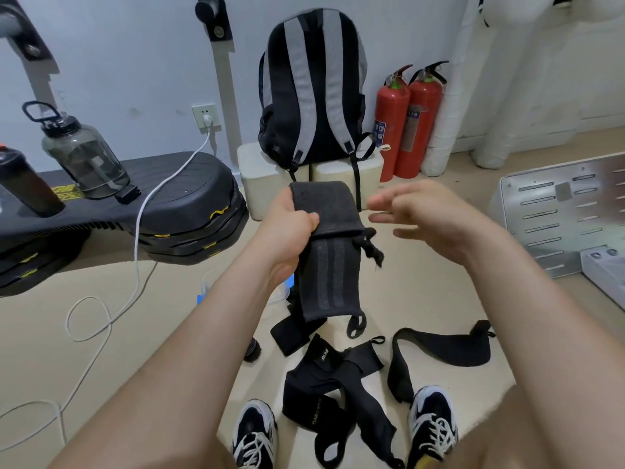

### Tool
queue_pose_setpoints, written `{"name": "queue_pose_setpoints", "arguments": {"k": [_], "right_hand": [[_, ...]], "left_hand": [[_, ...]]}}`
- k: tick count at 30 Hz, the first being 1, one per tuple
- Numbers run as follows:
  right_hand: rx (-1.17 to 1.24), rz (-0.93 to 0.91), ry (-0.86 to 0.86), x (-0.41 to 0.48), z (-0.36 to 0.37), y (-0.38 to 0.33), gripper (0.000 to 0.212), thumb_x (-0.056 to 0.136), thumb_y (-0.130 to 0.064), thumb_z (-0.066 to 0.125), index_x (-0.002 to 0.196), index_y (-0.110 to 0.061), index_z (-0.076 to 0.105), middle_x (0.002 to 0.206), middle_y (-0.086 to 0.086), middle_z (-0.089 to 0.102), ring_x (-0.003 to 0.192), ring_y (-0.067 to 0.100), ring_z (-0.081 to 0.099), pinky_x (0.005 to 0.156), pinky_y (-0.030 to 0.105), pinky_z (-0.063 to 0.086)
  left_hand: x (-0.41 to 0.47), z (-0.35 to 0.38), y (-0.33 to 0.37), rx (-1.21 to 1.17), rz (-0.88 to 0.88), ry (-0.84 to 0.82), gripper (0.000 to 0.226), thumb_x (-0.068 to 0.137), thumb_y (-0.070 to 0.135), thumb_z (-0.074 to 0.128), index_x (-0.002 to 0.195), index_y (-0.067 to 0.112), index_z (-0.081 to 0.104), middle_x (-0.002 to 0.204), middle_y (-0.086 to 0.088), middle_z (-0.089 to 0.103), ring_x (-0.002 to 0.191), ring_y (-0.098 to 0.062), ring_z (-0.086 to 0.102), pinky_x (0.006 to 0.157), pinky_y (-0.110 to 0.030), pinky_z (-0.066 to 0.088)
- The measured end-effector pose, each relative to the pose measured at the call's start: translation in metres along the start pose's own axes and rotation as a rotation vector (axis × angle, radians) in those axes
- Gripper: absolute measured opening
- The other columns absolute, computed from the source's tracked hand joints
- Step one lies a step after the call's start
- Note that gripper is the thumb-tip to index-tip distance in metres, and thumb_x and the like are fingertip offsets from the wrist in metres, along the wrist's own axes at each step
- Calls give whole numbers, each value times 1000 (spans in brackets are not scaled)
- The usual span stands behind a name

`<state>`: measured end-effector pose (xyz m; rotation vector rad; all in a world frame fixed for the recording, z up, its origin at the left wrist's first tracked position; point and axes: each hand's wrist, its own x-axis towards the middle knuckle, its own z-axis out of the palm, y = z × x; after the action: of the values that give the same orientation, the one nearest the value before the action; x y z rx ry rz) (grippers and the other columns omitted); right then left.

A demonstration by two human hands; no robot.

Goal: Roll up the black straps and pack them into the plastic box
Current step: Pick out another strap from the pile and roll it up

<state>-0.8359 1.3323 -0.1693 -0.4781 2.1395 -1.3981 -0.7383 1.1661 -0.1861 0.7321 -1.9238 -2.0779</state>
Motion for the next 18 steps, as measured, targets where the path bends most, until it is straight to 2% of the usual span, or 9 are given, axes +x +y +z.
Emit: {"name": "queue_pose_setpoints", "arguments": {"k": [1,2,4,7,10,12,15,18], "right_hand": [[130,15,-21,0,3,0,19,91,-10,55,102,-17,69,99,-3,76,104,16,70,103,46,46],[172,30,-80,-1,8,-1,16,95,-26,58,103,-17,67,92,-4,76,98,16,70,100,44,48],[82,46,-197,-2,23,3,34,94,-47,61,108,-16,67,96,1,77,95,18,71,88,38,54],[68,-3,-228,0,37,6,27,96,-37,63,106,-12,67,97,7,76,88,18,73,75,33,60],[-59,-73,-210,3,39,9,29,101,-42,52,110,-17,63,104,8,74,95,25,73,84,47,59],[-126,-159,-152,5,45,11,22,102,-41,49,111,-25,61,107,4,73,100,26,70,91,52,56],[-55,-301,-38,9,54,9,13,104,-27,49,112,-29,58,107,-9,69,102,10,65,93,36,52],[67,-285,1,7,54,3,16,105,-25,48,110,-28,63,102,-3,72,95,10,68,83,31,52]], "left_hand": [[-1,2,-1,20,8,-22,43,98,-10,41,130,14,53,119,-7,66,107,-24,66,85,-39,59],[-1,4,-2,36,20,-44,43,97,-11,41,130,14,53,119,-8,66,108,-25,66,88,-41,58],[-3,7,-2,55,45,-77,44,95,-12,41,129,13,54,119,-10,67,109,-27,66,90,-44,57],[-3,5,1,51,72,-72,44,95,-14,40,130,9,54,119,-13,67,109,-28,66,89,-43,58],[-4,-1,7,-24,79,-65,42,95,-15,38,127,4,56,119,-18,67,108,-31,67,85,-42,59],[-5,-2,8,-101,64,-76,37,97,-12,39,125,3,58,115,-17,69,102,-29,68,81,-38,60],[-6,-5,7,-70,30,-127,28,101,6,51,128,11,57,117,-10,70,103,-24,70,84,-40,60],[-8,-10,5,64,21,-118,23,102,22,55,124,19,60,112,-4,72,97,-18,72,77,-37,61]]}}
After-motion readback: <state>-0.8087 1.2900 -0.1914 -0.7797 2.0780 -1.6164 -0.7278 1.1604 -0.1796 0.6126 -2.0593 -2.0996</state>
